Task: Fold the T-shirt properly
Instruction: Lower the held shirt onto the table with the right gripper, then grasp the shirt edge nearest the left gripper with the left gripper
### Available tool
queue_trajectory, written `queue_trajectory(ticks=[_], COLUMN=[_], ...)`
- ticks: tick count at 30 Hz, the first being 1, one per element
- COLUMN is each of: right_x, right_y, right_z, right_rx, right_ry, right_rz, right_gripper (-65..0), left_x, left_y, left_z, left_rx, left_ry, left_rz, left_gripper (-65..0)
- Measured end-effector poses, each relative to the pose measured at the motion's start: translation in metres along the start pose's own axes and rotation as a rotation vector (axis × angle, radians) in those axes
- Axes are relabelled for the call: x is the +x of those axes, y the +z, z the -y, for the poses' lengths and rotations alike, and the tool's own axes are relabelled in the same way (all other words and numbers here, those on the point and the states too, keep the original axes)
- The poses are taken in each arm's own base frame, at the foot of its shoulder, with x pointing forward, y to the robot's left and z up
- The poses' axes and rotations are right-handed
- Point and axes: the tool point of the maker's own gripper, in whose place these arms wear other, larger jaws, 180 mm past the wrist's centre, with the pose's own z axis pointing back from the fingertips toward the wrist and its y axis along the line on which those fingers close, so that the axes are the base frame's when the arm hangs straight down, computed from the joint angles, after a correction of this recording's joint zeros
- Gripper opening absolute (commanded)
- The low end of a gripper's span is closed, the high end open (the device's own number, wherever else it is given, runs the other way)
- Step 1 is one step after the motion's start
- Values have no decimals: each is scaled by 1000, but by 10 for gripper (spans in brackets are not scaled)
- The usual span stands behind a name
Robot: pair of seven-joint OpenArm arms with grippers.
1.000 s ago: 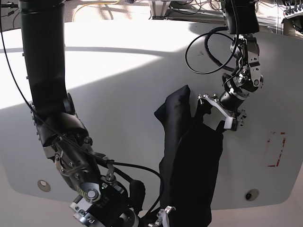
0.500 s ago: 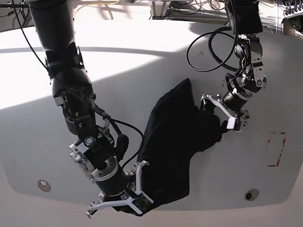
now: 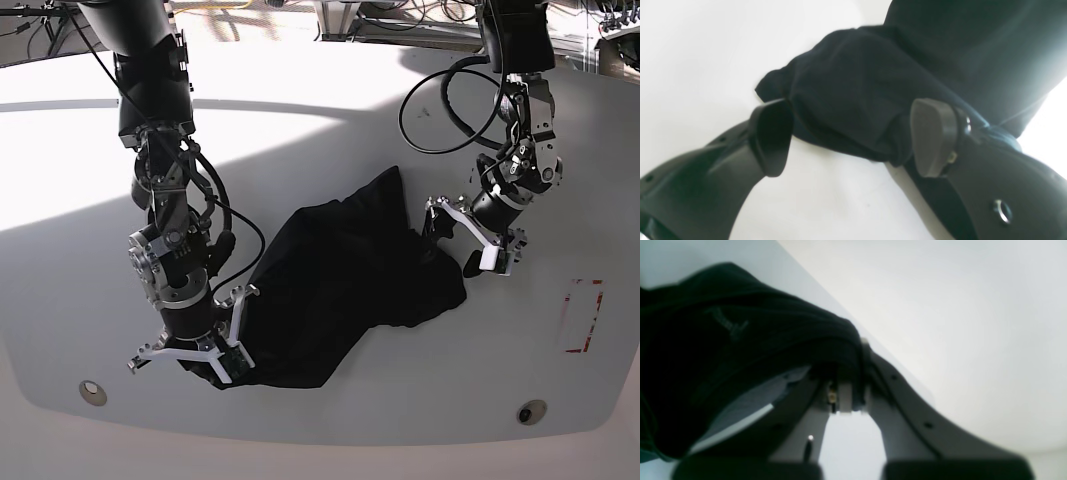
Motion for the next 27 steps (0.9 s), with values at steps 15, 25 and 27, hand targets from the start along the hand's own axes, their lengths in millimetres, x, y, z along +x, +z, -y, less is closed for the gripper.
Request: queue_trajectory(ticks=[15, 25, 27], right_x=[-87, -89, -89], right_y=[17, 19, 19], right_z=[-27, -35, -35], right_rx=[58, 74, 74], right_ry=[-119, -123, -123], right_rz=[-177, -177, -177], right_gripper=[-528, -526, -526], left_x=[-38, -22, -21], left_y=[3, -5, -11], left_z=[-26, -67, -66], left_rx=[65, 145, 136], left_ry=[122, 200, 216], left_rz=[-63, -19, -17], left_gripper=[-140, -140, -140])
